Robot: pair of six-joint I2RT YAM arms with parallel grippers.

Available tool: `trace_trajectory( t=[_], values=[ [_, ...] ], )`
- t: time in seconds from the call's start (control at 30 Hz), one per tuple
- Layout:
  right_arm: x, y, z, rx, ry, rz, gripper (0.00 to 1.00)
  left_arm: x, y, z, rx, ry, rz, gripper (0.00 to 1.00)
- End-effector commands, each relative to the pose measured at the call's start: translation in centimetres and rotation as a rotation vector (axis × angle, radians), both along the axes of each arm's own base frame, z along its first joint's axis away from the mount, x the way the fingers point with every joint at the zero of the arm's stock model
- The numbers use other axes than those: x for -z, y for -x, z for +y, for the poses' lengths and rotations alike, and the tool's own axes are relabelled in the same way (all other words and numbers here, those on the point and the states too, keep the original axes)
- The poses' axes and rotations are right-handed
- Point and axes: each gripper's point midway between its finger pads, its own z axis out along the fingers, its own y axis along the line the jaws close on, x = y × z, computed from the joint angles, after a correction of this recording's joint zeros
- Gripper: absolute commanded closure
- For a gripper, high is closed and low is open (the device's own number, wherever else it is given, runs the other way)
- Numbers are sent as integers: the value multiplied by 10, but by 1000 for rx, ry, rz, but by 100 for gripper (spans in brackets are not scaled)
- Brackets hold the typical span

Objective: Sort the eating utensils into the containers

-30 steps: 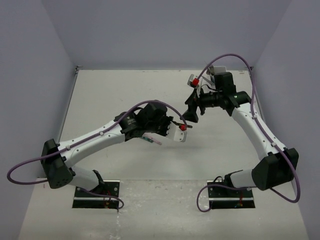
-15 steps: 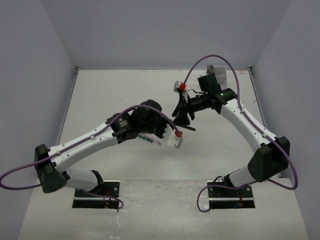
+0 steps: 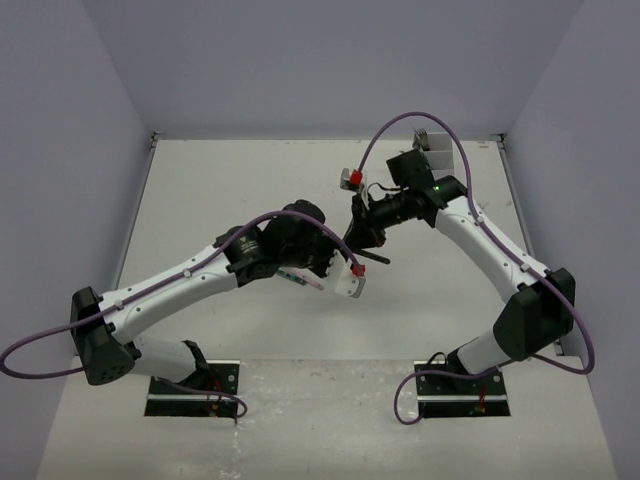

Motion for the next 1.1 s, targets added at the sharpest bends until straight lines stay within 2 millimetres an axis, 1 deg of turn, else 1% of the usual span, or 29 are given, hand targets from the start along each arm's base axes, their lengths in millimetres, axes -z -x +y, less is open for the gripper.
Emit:
trace_trajectory(
  t=[0.0, 0.07, 0.1, 0.13, 0.17, 0.23, 0.27, 0.33, 0.37, 0.4, 0.43, 0.47, 0.5, 0.53, 0.57, 0.6, 0.63, 0.67, 0.7, 0.73, 0.77, 0.8, 0.83, 0.87, 0.9, 0.93, 0.97, 1.03, 1.07],
  values=[
    [-7, -11, -3, 29, 24, -71, 100, -26, -3, -13, 19, 87, -57, 100],
    [-9, -18, -4, 66, 32, -98, 100, -27, -4, -14, 6, 103, -50, 93],
    [-11, -24, -3, 90, 27, -116, 100, -33, -5, -16, 0, 131, -58, 75],
    [-11, -31, -4, 121, 41, -136, 100, -32, -5, -15, -11, 140, -49, 61],
    [-13, -36, -6, 150, 44, -149, 100, -39, -6, -16, -18, 174, -65, 1],
    [-16, -53, -9, 215, 39, -177, 100, -48, -7, -17, -43, 227, -66, 0],
    [-18, -60, -11, 244, 38, -185, 100, -59, -7, -17, -51, 274, -83, 0],
    [-24, -90, -26, 377, 32, -210, 100, -68, -6, -16, -70, 331, -72, 0],
    [-27, -99, -32, 404, 20, -227, 100, -89, -7, -16, -80, 410, -105, 0],
    [-31, -118, -48, 462, 0, -272, 100, -97, -7, -14, -94, 448, -112, 0],
    [-35, -130, -59, 498, -16, -306, 100, -102, -6, -12, -117, 491, -95, 0],
    [-40, -137, -68, 513, -43, -337, 100, -123, -7, -6, -142, 568, -126, 0],
    [-48, -155, -90, 564, -75, -403, 100, -130, -7, -2, -165, 603, -131, 0],
    [-59, -158, -100, 568, -105, -453, 100, -136, -7, 3, -191, 645, -124, 0],
    [-76, -165, -105, 547, -157, -560, 100, -153, -7, 14, -222, 740, -164, 0],
    [-69, -171, -123, 578, -148, -597, 100, -157, -5, 19, -240, 793, -151, 0],
    [-77, -174, -131, 585, -150, -674, 100, -156, 1, 27, -239, 832, -148, 0],
    [-91, -184, -139, 595, -166, -791, 100, -163, 0, 34, -263, 880, -162, 0],
    [-85, -187, -150, 608, -156, -814, 100, -163, 1, 38, -283, 910, -139, 0],
    [-86, -191, -162, 613, -152, -840, 100, -158, 0, 42, -310, 927, -122, 0],
    [-82, -198, -166, 607, -149, -848, 100, -166, -6, 55, -381, 980, -134, 0],
    [-87, -202, -174, 593, -156, -860, 100, -162, -11, 60, -442, 1023, -90, 0],
    [-79, -213, -179, 588, -154, -857, 100, -163, -20, 70, -524, 1065, -93, 0],
    [-80, -220, -190, 598, -159, -872, 100, -160, -27, 78, -573, 1085, -86, 0],
    [-78, -220, -189, 553, -186, -878, 100, -149, -32, 81, -618, 1101, -52, 0],
    [-76, -225, -193, 546, -198, -885, 100, -145, -39, 86, -659, 1121, -54, 0],
    [-71, -235, -202, 541, -206, -923, 100, -140, -48, 93, -699, 1126, -62, 0],
    [-64, -236, -204, 471, -231, -982, 100, -127, -61, 99, -763, 1136, -38, 0],
    [-63, -245, -210, 476, -241, -1025, 100, -124, -72, 111, -810, 1142, -40, 0]
  ],
)
